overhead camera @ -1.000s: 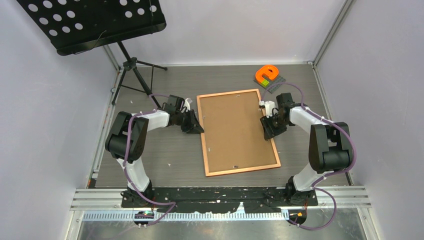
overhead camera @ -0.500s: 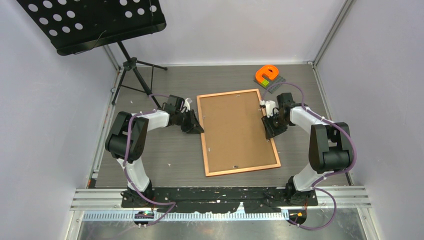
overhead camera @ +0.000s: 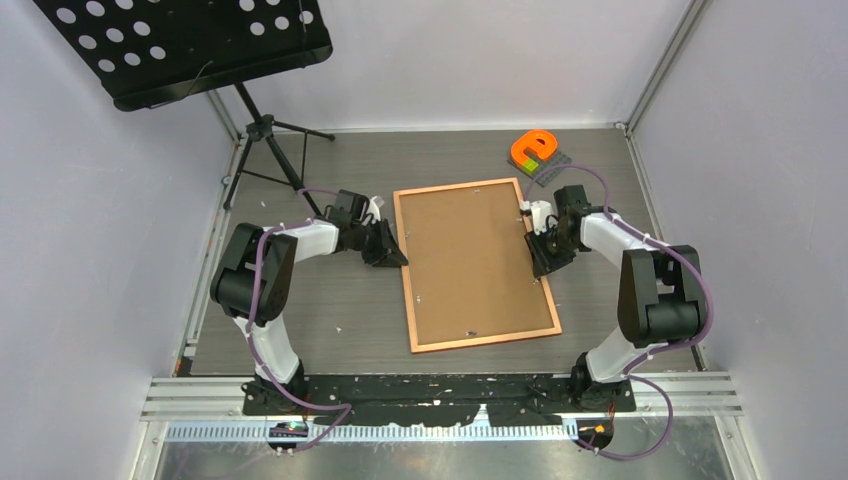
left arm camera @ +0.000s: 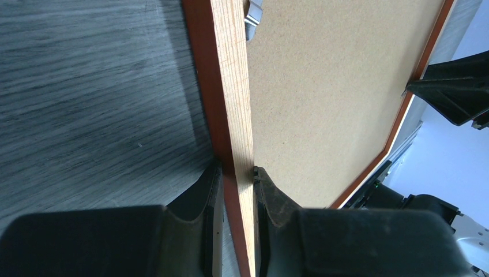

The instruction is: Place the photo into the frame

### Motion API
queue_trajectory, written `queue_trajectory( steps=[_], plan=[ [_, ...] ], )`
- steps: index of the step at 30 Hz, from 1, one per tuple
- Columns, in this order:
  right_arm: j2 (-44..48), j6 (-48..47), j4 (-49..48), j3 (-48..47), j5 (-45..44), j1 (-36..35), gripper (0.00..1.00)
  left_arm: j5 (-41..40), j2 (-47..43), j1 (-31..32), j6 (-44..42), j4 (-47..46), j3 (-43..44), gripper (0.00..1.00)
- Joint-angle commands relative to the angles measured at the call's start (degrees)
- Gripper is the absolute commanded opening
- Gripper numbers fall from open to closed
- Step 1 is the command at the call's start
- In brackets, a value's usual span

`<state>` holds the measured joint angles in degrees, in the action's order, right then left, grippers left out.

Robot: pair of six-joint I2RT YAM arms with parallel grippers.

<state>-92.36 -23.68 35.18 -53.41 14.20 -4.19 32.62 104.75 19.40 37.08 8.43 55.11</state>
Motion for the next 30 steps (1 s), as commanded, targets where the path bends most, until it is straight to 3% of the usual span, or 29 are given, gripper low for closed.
queue_trajectory(
  steps=[1,15,25,30],
  plan=[
    [-0.3,-2.82,-1.65,1.37,-3.59,0.34,0.35,-2.56,2.97,0.51,-2.09,3.46,-1.42,0.1],
    [-0.08,-8.51,1.83,-0.35,0.33,0.37,0.36,-2.51,3.08,0.38,-1.99,3.52,-1.42,0.1],
    [-1.08,-15.31,5.64,-2.67,2.32,0.3,0.51,-2.56,3.09,0.2,-1.98,3.56,-1.33,0.1],
    [-1.95,-16.52,6.83,-4.0,2.85,0.32,0.53,-2.54,3.03,0.11,-1.98,3.61,-1.34,0.1]
  ],
)
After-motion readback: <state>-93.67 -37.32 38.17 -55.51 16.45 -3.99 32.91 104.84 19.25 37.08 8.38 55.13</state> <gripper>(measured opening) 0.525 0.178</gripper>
